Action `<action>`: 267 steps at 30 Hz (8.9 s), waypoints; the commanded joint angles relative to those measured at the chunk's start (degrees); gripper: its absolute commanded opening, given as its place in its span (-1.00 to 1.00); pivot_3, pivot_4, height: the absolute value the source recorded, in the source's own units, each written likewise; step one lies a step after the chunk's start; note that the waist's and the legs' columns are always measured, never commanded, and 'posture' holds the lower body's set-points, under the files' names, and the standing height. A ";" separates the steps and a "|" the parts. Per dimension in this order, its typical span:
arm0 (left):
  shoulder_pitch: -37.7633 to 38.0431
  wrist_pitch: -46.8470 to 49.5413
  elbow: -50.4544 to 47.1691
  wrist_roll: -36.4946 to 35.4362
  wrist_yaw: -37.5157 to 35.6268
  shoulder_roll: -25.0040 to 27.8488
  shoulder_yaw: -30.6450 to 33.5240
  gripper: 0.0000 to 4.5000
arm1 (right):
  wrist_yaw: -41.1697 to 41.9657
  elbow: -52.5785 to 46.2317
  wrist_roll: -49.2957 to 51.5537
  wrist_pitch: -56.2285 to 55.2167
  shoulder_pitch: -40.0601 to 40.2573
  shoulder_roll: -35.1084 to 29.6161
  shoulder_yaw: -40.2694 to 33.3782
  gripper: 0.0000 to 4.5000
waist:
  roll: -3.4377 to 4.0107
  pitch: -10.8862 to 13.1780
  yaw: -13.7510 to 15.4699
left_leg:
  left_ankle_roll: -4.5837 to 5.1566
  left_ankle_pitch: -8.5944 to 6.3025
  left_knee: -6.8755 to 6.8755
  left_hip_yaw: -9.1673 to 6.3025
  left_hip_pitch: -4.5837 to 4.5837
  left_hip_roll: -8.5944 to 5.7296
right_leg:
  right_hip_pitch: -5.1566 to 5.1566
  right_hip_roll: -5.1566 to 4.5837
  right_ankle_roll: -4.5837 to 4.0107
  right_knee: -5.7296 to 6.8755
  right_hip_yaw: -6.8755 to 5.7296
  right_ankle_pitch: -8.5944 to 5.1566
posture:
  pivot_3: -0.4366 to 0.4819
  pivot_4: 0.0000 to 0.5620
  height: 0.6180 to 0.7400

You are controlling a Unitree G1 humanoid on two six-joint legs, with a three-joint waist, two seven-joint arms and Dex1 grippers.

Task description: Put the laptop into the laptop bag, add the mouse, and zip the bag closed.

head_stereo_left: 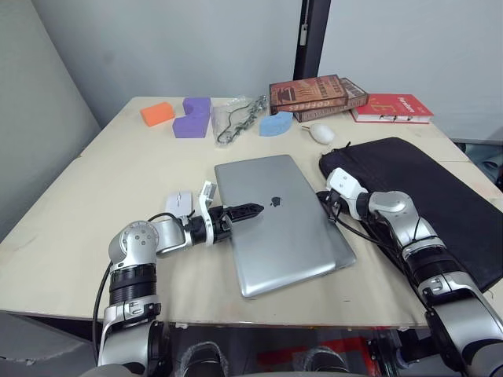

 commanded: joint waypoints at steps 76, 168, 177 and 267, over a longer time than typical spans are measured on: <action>-1.22 3.82 2.73 -7.86 -9.11 0.35 -6.53 -0.83 | -15.67 -39.35 30.75 35.51 19.87 -5.57 -24.73 -0.99 | 0.00 0.12 2.15 | 0.31 0.23 -0.32 -0.10 -0.16 -0.03 | 0.00 -0.02 0.13 -0.43 -0.21 0.05 | -0.05 -0.47 0.89; -16.48 -13.94 17.40 2.76 -7.78 -14.18 -13.06 0.54 | -37.47 -56.26 46.92 60.38 9.44 1.41 -21.73 -1.00 | 0.32 0.20 3.29 | -0.48 0.27 -0.14 -0.11 -0.25 -0.11 | -0.04 -0.09 1.18 -0.43 -0.06 0.60 | -0.05 -0.47 0.89; -14.81 -13.08 16.15 2.81 -5.21 -14.68 -10.80 0.03 | -36.25 -55.65 46.94 60.22 9.30 1.46 -21.25 -1.00 | 0.33 0.20 3.12 | -0.47 0.28 -0.11 -0.11 -0.25 -0.11 | -0.04 -0.09 0.91 -0.40 -0.05 0.45 | -0.05 -0.47 0.89; -13.12 -15.57 12.44 9.53 -15.28 -10.89 -26.86 -0.93 | -44.84 -53.80 57.97 63.84 4.72 12.94 -19.30 -1.00 | 0.40 0.19 2.74 | -0.45 0.40 -0.01 -0.13 -0.25 -0.12 | -0.03 -0.11 1.16 -0.31 -0.01 0.59 | -0.05 -0.47 0.89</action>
